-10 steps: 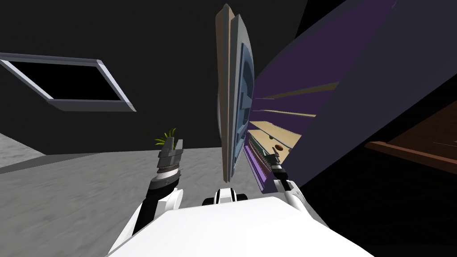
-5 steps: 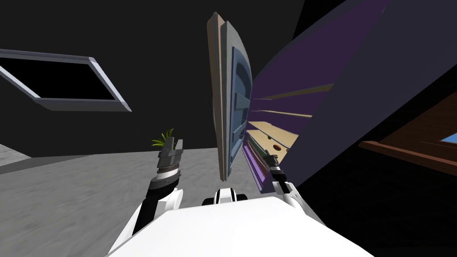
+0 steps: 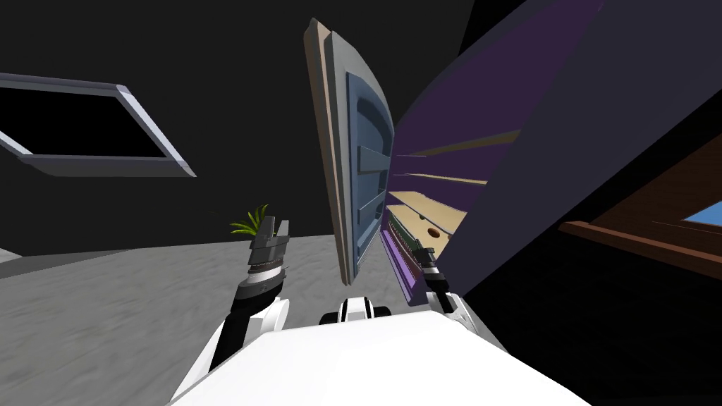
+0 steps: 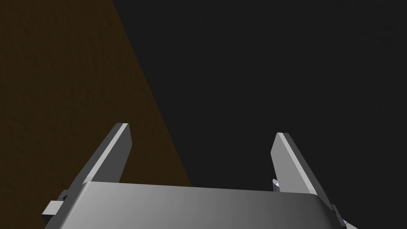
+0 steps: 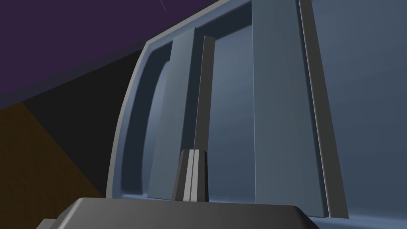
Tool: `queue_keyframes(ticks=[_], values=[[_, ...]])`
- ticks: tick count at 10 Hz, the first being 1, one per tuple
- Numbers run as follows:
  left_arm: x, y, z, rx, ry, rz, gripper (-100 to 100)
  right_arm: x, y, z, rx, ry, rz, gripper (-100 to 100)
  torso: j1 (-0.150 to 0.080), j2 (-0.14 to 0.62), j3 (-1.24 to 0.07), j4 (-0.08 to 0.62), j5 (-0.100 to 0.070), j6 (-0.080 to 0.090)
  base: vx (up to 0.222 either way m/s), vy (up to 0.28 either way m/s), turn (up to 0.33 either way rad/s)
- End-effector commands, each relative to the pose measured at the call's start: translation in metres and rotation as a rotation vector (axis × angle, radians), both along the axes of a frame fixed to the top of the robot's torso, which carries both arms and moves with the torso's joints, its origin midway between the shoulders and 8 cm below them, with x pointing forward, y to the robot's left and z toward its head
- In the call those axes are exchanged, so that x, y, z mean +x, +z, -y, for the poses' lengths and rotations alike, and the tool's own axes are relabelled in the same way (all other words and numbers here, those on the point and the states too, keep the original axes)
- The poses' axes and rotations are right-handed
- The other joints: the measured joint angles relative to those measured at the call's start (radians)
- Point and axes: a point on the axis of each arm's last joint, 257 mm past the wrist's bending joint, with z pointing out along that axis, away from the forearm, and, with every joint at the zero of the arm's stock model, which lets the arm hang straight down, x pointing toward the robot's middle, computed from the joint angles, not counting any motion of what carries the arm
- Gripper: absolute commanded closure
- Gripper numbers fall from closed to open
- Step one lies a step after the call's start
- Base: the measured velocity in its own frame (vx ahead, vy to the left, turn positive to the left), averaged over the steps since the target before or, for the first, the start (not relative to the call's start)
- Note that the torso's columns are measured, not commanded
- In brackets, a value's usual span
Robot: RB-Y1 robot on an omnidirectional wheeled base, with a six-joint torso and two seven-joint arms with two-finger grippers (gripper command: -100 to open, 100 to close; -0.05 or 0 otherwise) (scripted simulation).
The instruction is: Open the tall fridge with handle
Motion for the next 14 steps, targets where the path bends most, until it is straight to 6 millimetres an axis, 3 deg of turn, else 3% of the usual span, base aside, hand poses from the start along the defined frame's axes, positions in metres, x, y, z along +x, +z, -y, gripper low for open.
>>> queue_keyframes(ticks=[1,4,5,10,14], values=[[0.0,0.0,0.0,0.0,0.0,0.0,0,-0.01,-0.001,-0.019,-0.001,0.005,-0.001,100,-0.001,0.0,0.0,0.0,0.0,0.0,0.027,-0.056,-0.065],[0.0,0.0,0.0,0.0,0.0,0.0,0,-0.012,0.001,-0.024,-0.004,0.007,0.0,100,-0.001,0.0,0.0,0.0,0.0,0.0,0.024,-0.052,-0.026],[0.0,0.0,0.0,0.0,0.0,0.0,0,-0.009,0.008,-0.012,-0.041,0.004,-0.004,-100,0.001,0.001,0.001,0.0,0.0,0.0,0.001,0.018,0.005],[0.0,0.0,0.0,0.0,0.0,0.0,0,0.019,0.036,0.028,-0.118,-0.032,-0.026,-100,0.001,-0.001,-0.001,0.0,0.0,0.0,0.007,0.09,0.011],[0.0,0.0,0.0,0.0,0.0,0.0,0,0.045,0.052,0.044,-0.119,-0.07,-0.039,-100,-0.003,0.0,0.0,0.0,-0.001,0.0,0.0,0.109,0.013]])
